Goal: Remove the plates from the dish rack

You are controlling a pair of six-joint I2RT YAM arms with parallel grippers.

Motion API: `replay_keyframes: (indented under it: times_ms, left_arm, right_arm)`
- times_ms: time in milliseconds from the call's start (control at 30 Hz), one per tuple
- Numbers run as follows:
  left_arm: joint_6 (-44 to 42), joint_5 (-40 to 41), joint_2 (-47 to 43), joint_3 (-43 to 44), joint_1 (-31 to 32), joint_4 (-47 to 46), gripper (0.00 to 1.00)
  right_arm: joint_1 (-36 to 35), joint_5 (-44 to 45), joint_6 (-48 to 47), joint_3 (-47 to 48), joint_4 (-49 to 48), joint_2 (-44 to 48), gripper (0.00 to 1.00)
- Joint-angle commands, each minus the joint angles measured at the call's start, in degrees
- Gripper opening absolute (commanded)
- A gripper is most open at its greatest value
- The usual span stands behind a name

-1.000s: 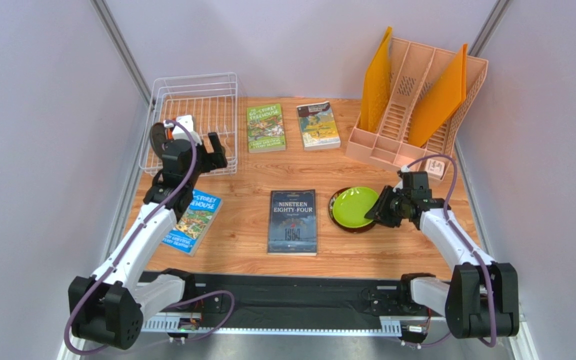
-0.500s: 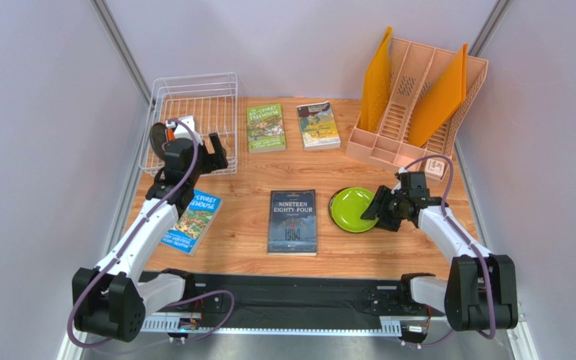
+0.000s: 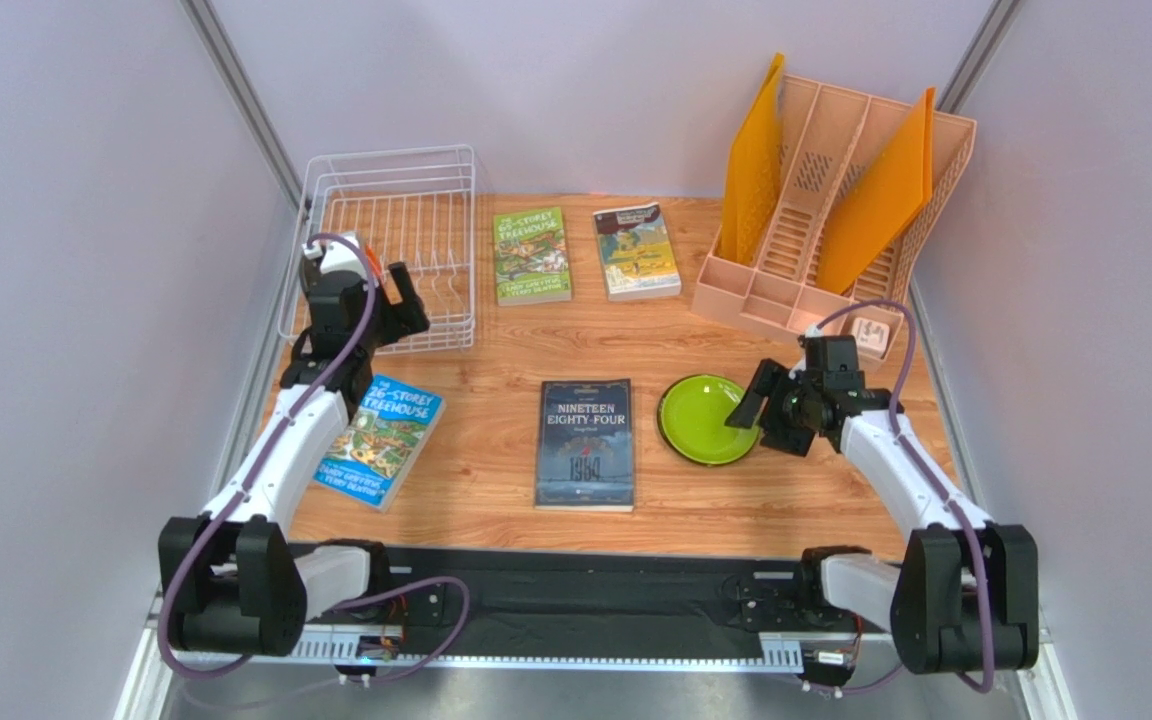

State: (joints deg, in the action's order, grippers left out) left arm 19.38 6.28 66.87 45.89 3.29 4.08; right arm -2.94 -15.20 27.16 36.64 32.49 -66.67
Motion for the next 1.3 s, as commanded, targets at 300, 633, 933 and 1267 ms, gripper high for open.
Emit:
replay_keyframes:
  times_ms: [300, 633, 933, 1267]
  left_arm:
    - [-1.09, 2.33, 9.84, 7.72, -9.35, -6.89, 1.00]
    - [-2.85, 7.42, 21.36, 10.36, -9.62, -14.44, 0.94]
    - [-3.03, 7.78, 29.54, 14.75, -9.88, -17.88, 0.74]
    - [-3.03, 8.04, 30.77, 14.93, -9.88, -19.46, 0.37]
  right_arm:
    - [-0.93, 2.81, 0.00, 8.35, 0.21, 4.28, 0.70]
    - [-0.93, 1.84, -1.84, 14.68, -0.67, -4.06, 0.67]
    - [-1.01, 1.05, -2.02, 15.47, -3.57, -9.87, 0.61]
    - [-1.02, -1.06, -2.55, 16.62, -5.16, -16.29, 0.57]
